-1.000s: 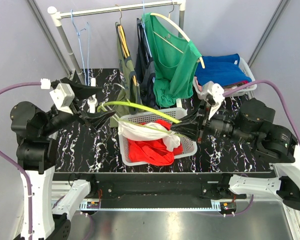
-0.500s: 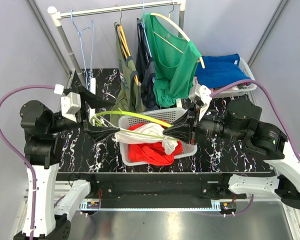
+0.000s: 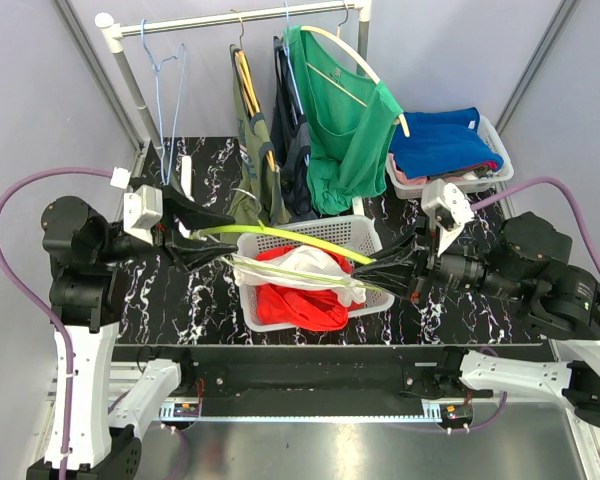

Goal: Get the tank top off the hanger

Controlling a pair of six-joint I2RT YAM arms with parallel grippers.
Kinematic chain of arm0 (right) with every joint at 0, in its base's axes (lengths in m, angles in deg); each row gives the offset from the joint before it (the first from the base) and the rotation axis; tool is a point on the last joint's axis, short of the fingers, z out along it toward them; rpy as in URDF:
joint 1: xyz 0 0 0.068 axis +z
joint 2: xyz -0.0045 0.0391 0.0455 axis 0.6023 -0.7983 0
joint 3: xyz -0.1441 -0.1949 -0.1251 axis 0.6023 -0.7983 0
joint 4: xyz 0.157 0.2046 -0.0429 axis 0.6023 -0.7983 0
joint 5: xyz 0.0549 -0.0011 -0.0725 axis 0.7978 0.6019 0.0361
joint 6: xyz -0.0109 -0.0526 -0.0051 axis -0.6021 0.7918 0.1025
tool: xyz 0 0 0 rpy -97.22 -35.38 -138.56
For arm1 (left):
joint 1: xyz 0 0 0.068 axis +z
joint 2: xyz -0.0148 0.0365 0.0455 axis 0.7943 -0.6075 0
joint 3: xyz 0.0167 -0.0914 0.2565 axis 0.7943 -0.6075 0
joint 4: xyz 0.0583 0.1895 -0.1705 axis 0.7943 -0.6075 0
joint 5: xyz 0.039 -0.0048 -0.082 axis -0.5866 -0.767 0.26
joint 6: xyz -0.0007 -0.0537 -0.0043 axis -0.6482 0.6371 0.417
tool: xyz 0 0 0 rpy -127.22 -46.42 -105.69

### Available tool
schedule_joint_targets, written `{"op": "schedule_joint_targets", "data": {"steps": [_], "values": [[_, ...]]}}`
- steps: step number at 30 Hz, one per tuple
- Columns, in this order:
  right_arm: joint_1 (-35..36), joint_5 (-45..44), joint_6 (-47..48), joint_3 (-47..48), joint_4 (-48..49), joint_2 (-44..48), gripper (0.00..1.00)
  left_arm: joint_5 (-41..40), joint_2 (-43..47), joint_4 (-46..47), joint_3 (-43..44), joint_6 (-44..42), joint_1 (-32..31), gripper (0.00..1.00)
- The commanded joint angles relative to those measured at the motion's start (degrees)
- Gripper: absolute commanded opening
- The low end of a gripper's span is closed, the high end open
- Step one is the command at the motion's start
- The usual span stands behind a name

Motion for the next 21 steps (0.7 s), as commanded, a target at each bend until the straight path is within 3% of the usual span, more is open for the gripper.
{"op": "schedule_joint_targets", "data": {"steps": [1,4,5,8,14,15,18,19,21], "values": [[0.0,-3.7,-0.3,-0.3,7.1,1.2,0.00,1.6,-0.5,2.2,2.5,-0.7,0.2,0.43],[0.0,-4.8,-0.3,-1.1,8.1,0.9,0.00,1.7,-0.7,2.4,2.9,-1.0,0.2,0.31],[0.0,-5.3,-0.3,-1.4,8.8,0.9,0.00,1.7,-0.6,2.2,2.9,-1.3,0.2,0.22],[0.0,-8.3,-0.3,-2.9,10.9,1.0,0.00,1.5,-0.3,2.3,3.1,-1.7,0.2,0.13],[0.1,-19.4,-0.8,-7.7,17.3,1.2,0.06,-0.7,0.1,2.3,2.9,-2.6,0.2,0.14],[0.0,-20.5,-0.5,-8.2,17.7,1.1,0.10,-1.0,0.2,2.2,2.7,-2.8,0.2,0.14],[0.0,-26.1,-0.1,-9.6,18.9,0.3,0.47,-3.4,0.7,1.9,2.7,-4.8,0.2,0.14],[0.1,-27.5,0.0,-9.6,18.7,-0.4,0.64,-5.1,1.1,1.8,2.6,-5.3,0.2,0.14],[0.1,-31.3,0.5,-9.3,18.1,-1.2,0.72,-7.4,1.5,1.7,2.0,-7.4,0.2,0.15]]}}
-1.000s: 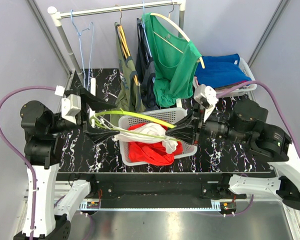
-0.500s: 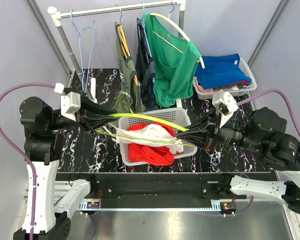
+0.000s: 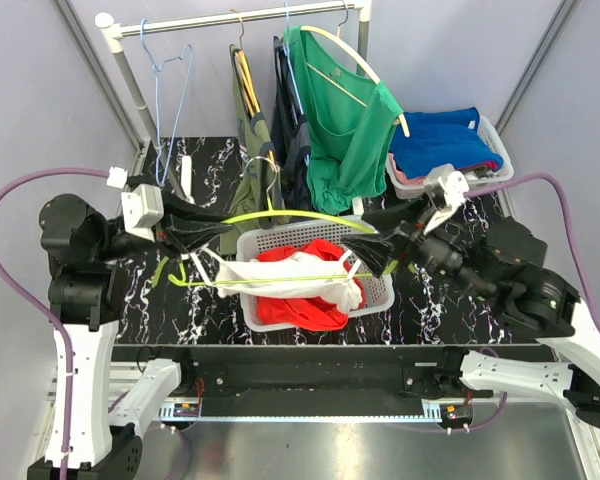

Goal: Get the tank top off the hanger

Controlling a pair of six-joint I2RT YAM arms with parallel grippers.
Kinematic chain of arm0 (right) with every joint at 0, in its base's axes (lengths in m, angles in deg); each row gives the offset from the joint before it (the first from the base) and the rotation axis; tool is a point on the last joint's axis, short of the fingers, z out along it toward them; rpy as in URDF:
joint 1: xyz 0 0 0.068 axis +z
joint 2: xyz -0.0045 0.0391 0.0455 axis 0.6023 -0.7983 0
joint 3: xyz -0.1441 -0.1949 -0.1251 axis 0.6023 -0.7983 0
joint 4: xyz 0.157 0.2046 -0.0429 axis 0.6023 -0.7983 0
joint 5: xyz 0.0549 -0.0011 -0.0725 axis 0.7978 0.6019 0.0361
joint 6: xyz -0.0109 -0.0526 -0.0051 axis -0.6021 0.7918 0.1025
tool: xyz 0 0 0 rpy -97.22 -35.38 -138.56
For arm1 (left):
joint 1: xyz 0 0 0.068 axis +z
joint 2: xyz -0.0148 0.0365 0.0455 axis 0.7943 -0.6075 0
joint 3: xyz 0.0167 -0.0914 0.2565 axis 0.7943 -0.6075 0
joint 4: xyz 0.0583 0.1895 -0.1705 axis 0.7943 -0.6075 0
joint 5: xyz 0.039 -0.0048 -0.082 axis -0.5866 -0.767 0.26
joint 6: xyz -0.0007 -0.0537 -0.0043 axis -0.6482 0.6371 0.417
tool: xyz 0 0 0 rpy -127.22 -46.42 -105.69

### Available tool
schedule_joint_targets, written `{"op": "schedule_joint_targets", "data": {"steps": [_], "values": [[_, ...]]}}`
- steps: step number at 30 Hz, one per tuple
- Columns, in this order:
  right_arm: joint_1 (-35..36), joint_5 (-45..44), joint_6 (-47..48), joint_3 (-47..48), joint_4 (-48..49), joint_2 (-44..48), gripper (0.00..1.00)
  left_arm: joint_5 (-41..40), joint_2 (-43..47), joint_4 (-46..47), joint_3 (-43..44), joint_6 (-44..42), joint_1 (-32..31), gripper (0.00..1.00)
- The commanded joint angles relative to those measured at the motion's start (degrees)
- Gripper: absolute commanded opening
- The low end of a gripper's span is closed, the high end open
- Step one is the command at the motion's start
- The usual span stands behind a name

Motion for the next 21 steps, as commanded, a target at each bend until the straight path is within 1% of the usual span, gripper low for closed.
{"op": "schedule_joint_targets", "data": {"steps": [1,2,3,4,5,6,10,12,16,21], "values": [[0.0,-12.7,1.2,-0.1,6.1,-3.3,0.75,-6.8,2.6,1.4,0.5,-3.1,-0.5,0.15],[0.0,-14.0,1.3,0.0,5.8,-3.6,0.79,-8.4,2.8,1.4,0.2,-3.8,-0.6,0.15],[0.0,-16.7,1.5,0.4,5.7,-3.6,0.81,-10.3,3.4,1.3,-0.6,-5.6,-0.6,0.13],[-0.1,-17.8,1.6,0.6,5.6,-3.6,0.82,-13.8,3.8,1.2,-1.1,-6.8,-0.7,0.13],[-0.1,-18.9,1.8,0.7,5.7,-3.4,0.84,-15.5,4.1,1.4,-1.7,-7.9,-0.7,0.12],[-0.1,-21.1,1.9,0.8,5.7,-3.3,0.84,-18.6,4.7,1.9,-2.6,-9.7,-0.9,0.13],[-0.1,-25.5,2.2,0.5,5.9,-1.6,0.84,-25.4,5.7,3.9,-4.5,-14.2,-1.9,0.13],[0.0,-25.6,2.0,-0.1,6.0,-0.5,0.84,-28.8,6.3,5.1,-5.3,-17.2,-3.0,0.13],[0.0,-24.7,0.0,-1.2,5.7,1.7,0.82,-31.6,6.8,6.4,-7.1,-21.3,-4.2,0.12],[0.0,-16.7,-3.1,-5.0,7.1,2.1,0.73,-31.1,7.1,6.4,-7.3,-23.7,-5.0,0.11]]}}
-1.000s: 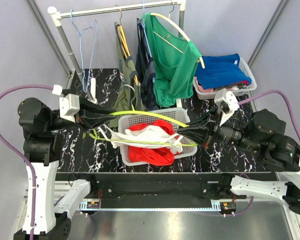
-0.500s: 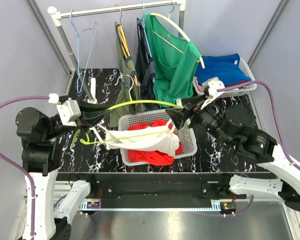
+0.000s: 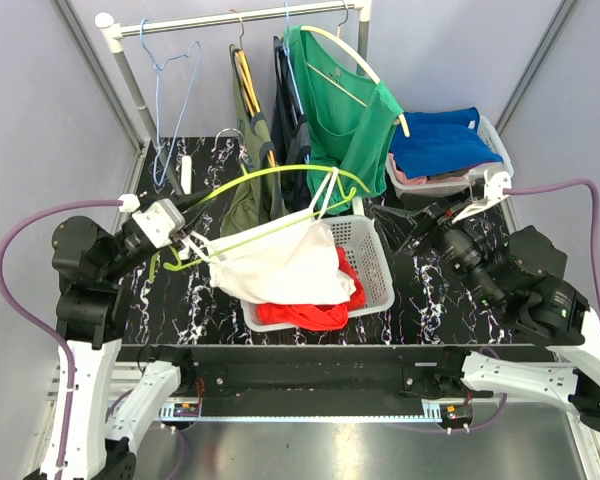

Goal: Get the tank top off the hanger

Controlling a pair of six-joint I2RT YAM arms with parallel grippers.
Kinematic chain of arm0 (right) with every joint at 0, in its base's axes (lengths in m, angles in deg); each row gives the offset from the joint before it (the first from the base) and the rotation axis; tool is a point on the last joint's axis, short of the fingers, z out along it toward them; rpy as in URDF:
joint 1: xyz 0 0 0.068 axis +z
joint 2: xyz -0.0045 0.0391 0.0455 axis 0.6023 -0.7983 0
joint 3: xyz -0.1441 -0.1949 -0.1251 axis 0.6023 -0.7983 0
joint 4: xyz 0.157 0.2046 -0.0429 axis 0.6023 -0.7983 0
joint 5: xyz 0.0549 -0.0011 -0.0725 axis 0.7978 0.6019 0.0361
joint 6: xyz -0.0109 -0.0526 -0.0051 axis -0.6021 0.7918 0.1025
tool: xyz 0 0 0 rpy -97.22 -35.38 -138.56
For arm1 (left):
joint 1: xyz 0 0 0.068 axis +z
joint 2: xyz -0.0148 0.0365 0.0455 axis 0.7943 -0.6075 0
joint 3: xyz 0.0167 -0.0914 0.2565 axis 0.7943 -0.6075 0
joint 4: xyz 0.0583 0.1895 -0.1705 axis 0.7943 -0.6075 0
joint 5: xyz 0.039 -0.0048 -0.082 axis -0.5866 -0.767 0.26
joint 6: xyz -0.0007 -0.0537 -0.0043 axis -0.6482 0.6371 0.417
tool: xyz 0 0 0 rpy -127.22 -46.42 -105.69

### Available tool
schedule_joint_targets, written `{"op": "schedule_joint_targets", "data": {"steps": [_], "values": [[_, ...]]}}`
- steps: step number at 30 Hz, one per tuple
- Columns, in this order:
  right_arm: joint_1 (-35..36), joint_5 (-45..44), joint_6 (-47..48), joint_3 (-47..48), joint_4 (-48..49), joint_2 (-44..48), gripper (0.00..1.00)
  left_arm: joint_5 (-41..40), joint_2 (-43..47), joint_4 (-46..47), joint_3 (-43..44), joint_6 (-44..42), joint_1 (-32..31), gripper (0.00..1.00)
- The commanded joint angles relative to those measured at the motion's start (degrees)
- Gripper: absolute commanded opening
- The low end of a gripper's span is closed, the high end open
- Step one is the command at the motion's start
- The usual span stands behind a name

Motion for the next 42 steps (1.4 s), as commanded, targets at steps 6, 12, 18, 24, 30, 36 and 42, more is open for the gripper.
{"op": "schedule_joint_targets", "data": {"steps": [6,12,18,24,30,36,42], "values": [[0.0,9.4,-6.4,-5.7,8.4,-7.2,0.66,-0.9,1.6,5.9,1.2,-2.8,-0.8,0.11],[0.0,9.8,-7.1,-4.7,13.9,-12.0,0.61,-0.4,2.9,5.7,0.9,-2.7,-0.8,0.12],[-0.1,8.2,-7.8,-5.2,16.9,-13.1,0.58,0.7,3.3,5.5,1.0,-1.5,-0.8,0.11],[-0.1,7.0,-7.5,-5.7,18.8,-13.8,0.54,1.2,3.6,5.5,0.9,-1.1,-0.8,0.12],[-0.1,5.2,-6.2,-5.2,19.1,-14.5,0.53,1.7,4.2,5.5,0.7,-0.4,-0.8,0.11],[-0.1,4.1,-6.7,-5.7,16.9,-11.2,0.54,1.6,4.5,5.0,0.3,-1.1,-0.8,0.11],[-0.1,4.4,-8.7,-8.0,15.7,-6.9,0.61,1.9,4.4,5.0,0.1,-0.8,-0.8,0.11]]}}
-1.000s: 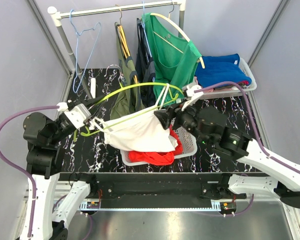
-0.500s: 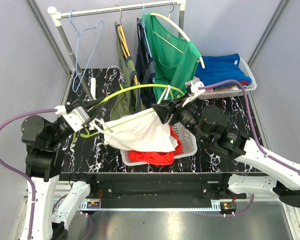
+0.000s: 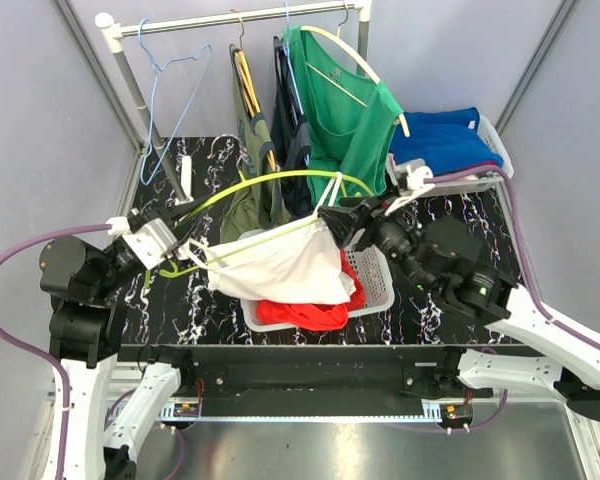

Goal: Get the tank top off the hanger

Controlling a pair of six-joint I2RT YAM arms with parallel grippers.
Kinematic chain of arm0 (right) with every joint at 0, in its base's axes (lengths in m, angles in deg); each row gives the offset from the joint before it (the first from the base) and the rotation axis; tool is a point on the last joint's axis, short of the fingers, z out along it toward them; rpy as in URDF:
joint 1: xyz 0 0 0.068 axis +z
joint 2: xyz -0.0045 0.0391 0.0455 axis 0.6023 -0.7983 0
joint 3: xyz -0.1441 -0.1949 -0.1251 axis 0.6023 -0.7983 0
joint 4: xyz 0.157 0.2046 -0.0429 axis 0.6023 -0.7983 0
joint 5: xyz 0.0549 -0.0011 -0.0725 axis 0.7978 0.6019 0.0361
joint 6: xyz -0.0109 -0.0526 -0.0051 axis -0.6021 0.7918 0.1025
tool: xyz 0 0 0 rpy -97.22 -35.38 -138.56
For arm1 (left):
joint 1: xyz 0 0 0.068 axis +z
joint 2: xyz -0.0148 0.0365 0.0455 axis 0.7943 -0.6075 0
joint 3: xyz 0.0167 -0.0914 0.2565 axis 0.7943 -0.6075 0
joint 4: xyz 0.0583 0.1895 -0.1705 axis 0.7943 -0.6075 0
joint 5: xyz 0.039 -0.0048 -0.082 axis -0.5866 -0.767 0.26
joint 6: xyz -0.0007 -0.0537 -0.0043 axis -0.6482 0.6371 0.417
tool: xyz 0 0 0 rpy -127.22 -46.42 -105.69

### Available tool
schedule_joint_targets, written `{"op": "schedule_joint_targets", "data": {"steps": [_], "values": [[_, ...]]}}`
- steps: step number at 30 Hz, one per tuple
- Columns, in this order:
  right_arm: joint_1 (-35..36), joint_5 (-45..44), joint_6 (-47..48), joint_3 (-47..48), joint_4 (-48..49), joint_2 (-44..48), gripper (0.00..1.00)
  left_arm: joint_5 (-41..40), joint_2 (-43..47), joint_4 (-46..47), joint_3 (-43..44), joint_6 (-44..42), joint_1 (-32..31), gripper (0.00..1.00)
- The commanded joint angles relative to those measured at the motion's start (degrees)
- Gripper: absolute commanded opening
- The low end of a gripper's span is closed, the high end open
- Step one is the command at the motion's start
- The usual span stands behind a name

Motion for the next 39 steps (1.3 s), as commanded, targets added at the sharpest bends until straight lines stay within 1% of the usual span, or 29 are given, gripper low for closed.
{"op": "schedule_joint_targets", "data": {"steps": [1,4,15,22,25,26,28,30,32,33,36,39], "values": [[-0.1,-1.8,-1.6,-1.5,0.4,3.4,0.61,1.1,0.4,4.2,0.3,0.6,-0.2,0.11],[-0.1,-2.6,-1.6,-2.0,0.4,3.8,0.62,1.1,0.4,4.1,0.4,0.8,-0.2,0.11],[-0.2,-3.2,-1.3,-0.6,0.4,0.6,0.63,1.2,0.5,4.3,1.1,1.2,-0.2,0.12],[-0.9,-2.9,-1.3,1.2,0.6,-2.3,0.63,1.6,0.6,4.2,1.2,1.6,-0.2,0.11],[-1.6,-2.2,-1.7,2.1,1.0,-4.3,0.61,1.7,0.7,4.1,1.6,1.9,-0.2,0.11],[-1.9,-2.0,-1.7,2.6,1.0,-4.6,0.57,1.7,0.8,4.2,1.6,2.0,-0.2,0.11],[-1.9,-1.5,-1.8,3.0,1.3,-5.5,0.51,1.8,0.9,4.2,1.7,2.0,-0.2,0.11],[-2.0,-1.2,-1.7,3.4,1.3,-5.4,0.37,1.7,1.1,4.2,1.4,1.8,-0.2,0.11],[-1.9,-1.1,-1.8,3.2,1.3,-4.7,0.27,1.6,1.4,4.1,1.2,1.5,-0.2,0.11],[-1.9,-1.2,-1.8,3.0,1.3,-4.2,0.18,1.6,1.4,4.1,1.0,1.5,-0.2,0.11],[-2.0,-2.0,-2.0,2.4,0.7,-1.6,0.09,1.7,1.4,4.1,0.5,1.7,-0.2,0.12],[-2.0,-3.1,-2.1,2.3,-0.6,0.7,0.03,1.8,1.2,4.1,0.5,1.7,-0.2,0.12]]}}
